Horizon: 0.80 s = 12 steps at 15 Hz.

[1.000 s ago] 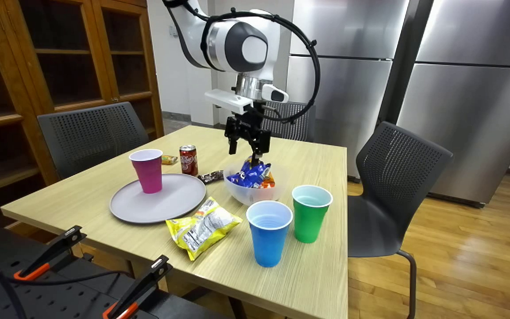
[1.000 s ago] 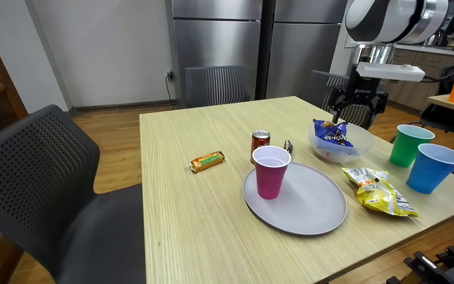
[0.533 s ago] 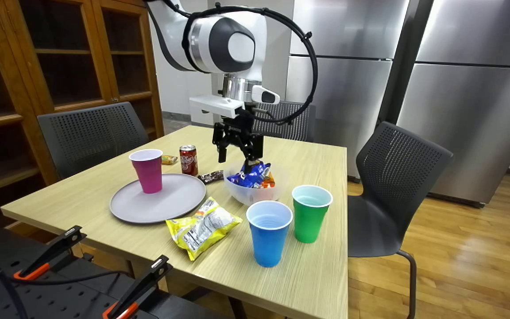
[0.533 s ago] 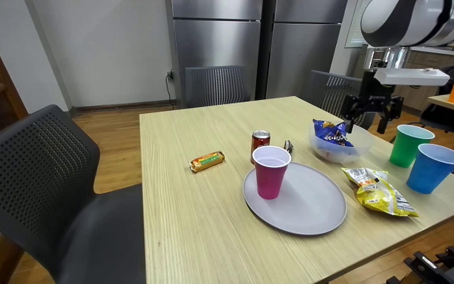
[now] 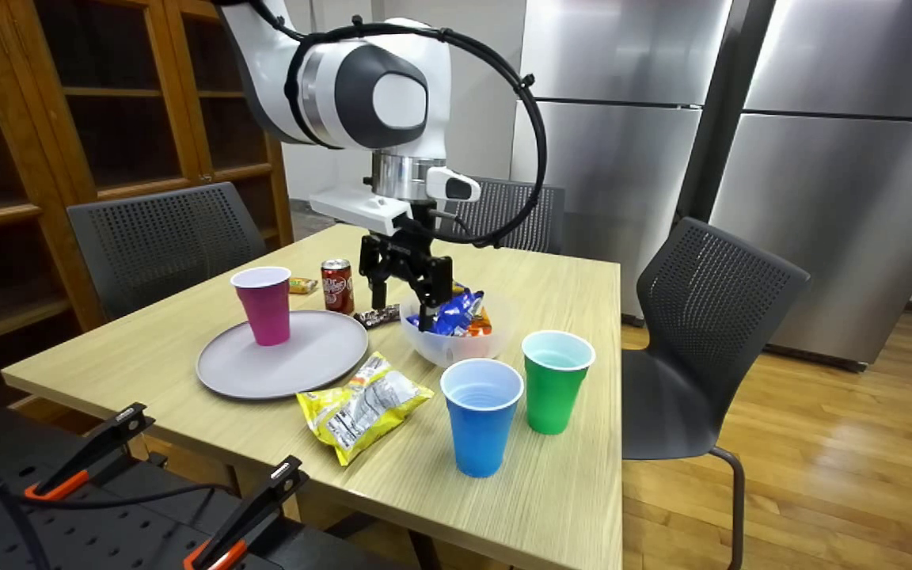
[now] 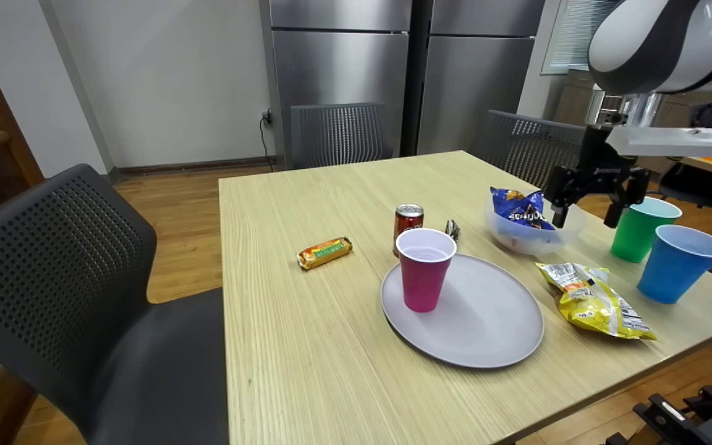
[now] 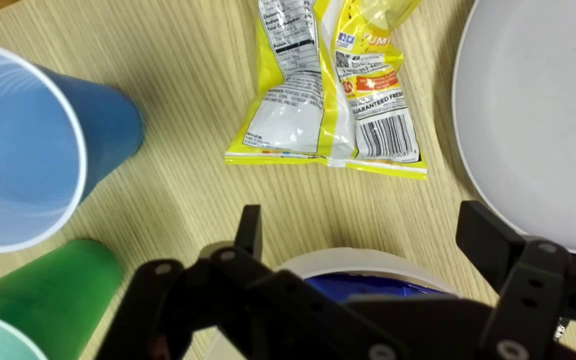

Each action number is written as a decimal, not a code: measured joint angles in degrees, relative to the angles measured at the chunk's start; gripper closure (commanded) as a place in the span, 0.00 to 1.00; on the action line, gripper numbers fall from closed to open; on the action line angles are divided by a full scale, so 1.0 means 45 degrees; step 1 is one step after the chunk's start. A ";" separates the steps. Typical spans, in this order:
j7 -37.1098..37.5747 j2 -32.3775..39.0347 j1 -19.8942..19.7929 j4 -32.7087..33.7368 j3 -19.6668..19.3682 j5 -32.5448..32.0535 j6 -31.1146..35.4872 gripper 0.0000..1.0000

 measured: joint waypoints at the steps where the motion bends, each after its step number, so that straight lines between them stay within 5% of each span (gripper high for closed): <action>1: 0.0000 0.0010 0.0000 -0.0055 -0.0003 0.0000 0.0036 0.00; 12: 0.0000 0.0080 0.0000 -0.0135 -0.0084 -0.0193 0.0099 0.00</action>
